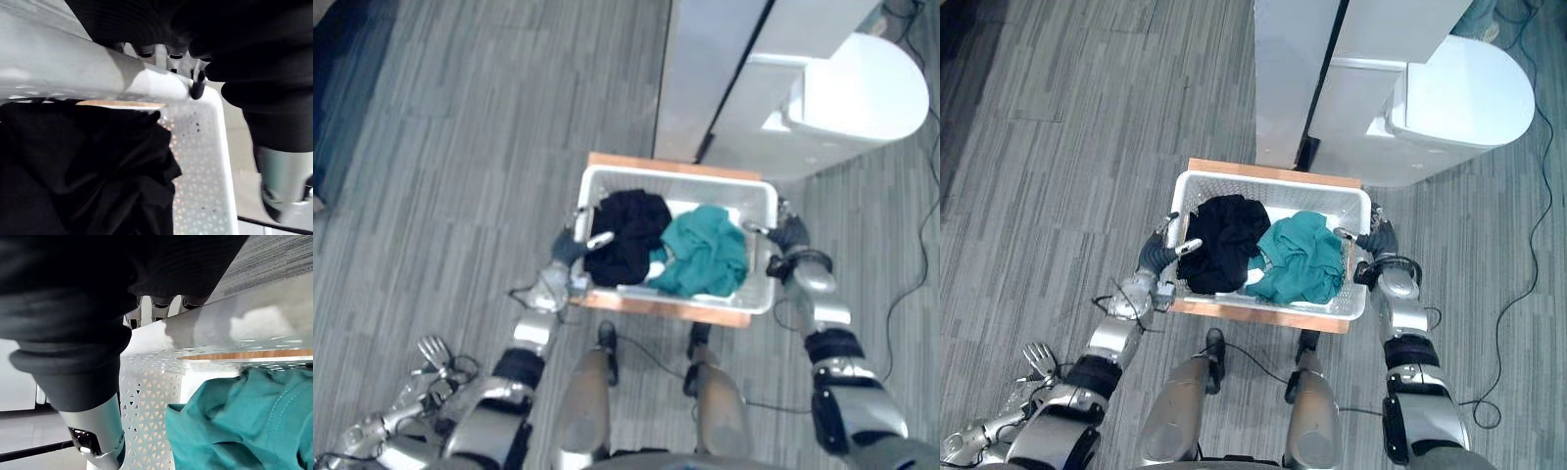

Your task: Pick up the laundry basket with both hands and put the clothes into the washing machine.

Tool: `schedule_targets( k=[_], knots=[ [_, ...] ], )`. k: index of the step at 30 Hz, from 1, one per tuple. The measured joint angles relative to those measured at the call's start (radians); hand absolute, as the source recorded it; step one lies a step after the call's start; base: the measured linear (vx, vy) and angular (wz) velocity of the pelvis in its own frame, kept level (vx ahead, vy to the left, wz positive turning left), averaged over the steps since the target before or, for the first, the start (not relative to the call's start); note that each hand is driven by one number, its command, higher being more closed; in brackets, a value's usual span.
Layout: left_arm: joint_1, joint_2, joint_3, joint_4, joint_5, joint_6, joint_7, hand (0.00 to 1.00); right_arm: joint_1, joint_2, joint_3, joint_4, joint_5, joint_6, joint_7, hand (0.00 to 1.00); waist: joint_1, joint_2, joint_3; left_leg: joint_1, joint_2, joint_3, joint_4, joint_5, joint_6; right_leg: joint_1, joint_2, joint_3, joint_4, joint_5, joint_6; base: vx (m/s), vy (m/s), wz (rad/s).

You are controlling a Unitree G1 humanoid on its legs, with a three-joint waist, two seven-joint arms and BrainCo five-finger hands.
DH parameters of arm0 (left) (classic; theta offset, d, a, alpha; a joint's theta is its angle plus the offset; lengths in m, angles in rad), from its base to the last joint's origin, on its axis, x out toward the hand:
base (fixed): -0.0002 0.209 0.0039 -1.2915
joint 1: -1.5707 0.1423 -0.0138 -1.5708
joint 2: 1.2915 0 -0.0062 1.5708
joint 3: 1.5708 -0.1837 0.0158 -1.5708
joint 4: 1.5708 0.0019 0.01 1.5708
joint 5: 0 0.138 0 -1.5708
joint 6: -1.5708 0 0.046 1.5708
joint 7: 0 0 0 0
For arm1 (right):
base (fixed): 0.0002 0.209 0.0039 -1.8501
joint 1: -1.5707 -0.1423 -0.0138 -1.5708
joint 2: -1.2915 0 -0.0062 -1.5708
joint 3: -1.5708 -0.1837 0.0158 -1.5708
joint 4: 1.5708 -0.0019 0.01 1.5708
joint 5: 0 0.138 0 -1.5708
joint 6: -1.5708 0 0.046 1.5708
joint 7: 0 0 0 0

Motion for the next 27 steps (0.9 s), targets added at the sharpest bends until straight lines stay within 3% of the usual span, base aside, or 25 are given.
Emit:
schedule_targets(
  k=[10, 27],
  knots=[
    [-0.165, 0.044, 0.004, 0.131, 0.064, 0.009, 0.071, 0.0, -0.044, 0.002, 0.001, 0.0, -0.018, 0.0, -0.034, 0.0, -0.005, -0.027, 0.032, -0.03, 0.018, 0.025, 0.003, 0.0, 0.0, -0.051, 0.016, 0.026, 0.006, 0.007, -0.008, -0.01, -0.006, -0.09],
    [-0.242, 0.057, 0.005, 0.154, 0.113, -0.013, 0.097, 0.0, -0.095, 0.05, 0.009, 0.12, -0.02, -0.009, -0.039, 0.0, -0.006, -0.05, 0.046, -0.089, 0.02, 0.012, 0.028, -0.001, 0.0, -0.087, 0.016, 0.018, 0.007, 0.015, -0.011, -0.02, 0.003, 0.02]
  ],
)
